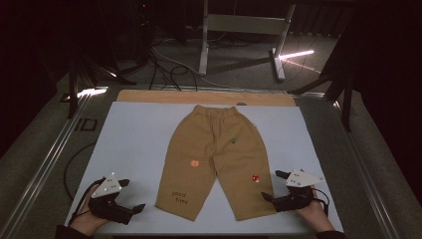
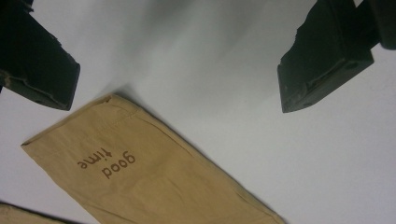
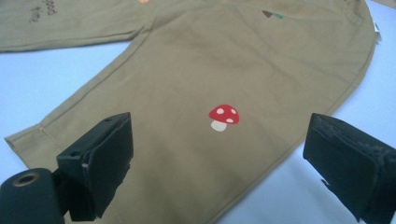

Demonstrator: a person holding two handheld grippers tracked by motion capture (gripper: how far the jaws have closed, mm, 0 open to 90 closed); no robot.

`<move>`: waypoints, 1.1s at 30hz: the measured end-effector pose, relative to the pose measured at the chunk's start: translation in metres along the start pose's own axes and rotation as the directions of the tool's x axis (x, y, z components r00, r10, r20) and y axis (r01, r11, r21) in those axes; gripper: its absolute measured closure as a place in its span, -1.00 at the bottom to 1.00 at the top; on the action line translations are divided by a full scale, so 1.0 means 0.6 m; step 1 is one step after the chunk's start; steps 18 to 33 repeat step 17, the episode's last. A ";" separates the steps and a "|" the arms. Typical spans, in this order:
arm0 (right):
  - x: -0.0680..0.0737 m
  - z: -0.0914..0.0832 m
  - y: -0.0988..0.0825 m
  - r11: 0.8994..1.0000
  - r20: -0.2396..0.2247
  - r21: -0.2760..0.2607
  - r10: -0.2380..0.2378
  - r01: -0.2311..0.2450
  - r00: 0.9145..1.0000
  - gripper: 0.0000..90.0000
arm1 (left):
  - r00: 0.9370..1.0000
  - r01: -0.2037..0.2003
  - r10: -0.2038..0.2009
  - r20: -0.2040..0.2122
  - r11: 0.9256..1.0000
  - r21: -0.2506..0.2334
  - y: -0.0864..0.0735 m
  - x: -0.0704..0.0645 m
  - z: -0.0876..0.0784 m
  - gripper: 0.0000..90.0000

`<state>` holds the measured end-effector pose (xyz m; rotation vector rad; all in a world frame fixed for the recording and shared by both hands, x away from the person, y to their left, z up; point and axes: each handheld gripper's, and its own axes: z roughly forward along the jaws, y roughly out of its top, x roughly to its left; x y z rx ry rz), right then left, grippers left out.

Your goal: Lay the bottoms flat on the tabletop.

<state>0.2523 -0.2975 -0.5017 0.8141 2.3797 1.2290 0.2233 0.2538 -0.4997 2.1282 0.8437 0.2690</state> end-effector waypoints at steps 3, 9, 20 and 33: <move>0.000 0.001 -0.001 1.000 0.002 0.000 -0.001 0.001 1.000 -0.81 | 1.000 0.002 -0.002 -0.001 1.000 0.000 0.000 0.000 0.000 -0.99; 0.000 0.001 -0.001 1.000 0.010 -0.006 0.017 -0.017 1.000 -0.81 | 1.000 -0.001 0.001 -0.011 1.000 -0.009 0.004 -0.001 0.001 -0.99; 0.000 0.001 -0.001 1.000 0.013 -0.001 0.011 -0.011 1.000 -0.81 | 1.000 0.005 -0.005 -0.012 1.000 -0.016 0.005 0.000 -0.001 -0.99; 0.000 0.001 -0.001 1.000 0.013 -0.001 0.011 -0.011 1.000 -0.81 | 1.000 0.005 -0.005 -0.012 1.000 -0.016 0.005 0.000 -0.001 -0.99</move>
